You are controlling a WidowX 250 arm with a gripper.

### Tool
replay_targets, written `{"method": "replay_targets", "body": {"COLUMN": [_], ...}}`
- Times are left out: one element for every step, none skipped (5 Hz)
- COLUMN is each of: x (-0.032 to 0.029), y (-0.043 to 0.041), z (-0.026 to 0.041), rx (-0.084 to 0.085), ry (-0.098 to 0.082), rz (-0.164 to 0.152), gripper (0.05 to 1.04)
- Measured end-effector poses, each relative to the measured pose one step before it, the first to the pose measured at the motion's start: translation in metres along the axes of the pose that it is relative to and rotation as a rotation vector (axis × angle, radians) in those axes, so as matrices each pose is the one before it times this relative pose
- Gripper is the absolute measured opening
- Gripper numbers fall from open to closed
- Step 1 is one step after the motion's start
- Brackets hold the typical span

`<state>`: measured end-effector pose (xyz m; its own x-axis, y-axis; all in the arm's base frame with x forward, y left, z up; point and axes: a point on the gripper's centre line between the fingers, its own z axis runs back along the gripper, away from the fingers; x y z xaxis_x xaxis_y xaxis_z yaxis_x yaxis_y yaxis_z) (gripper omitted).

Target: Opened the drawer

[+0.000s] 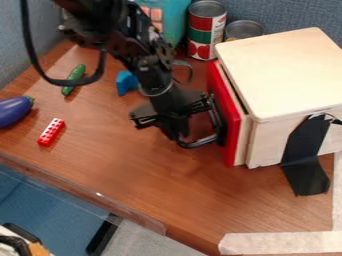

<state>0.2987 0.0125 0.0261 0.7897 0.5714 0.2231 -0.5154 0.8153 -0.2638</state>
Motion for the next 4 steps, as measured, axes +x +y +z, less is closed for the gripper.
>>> {"method": "replay_targets", "body": {"x": [0.00108, -0.00025, -0.00097, -0.00079], "y": [0.00915, 0.01090, 0.01644, 0.00765], "z": [0.00864, 0.00767, 0.00760, 0.00314], "rx": [0.0040, 0.0061, 0.0005, 0.0029], "ry": [-0.0015, -0.0045, 0.0106, 0.0017], "rz": [0.0026, 0.0018, 0.0255, 0.0000], "gripper": [0.153, 0.153, 0.152, 0.151]}}
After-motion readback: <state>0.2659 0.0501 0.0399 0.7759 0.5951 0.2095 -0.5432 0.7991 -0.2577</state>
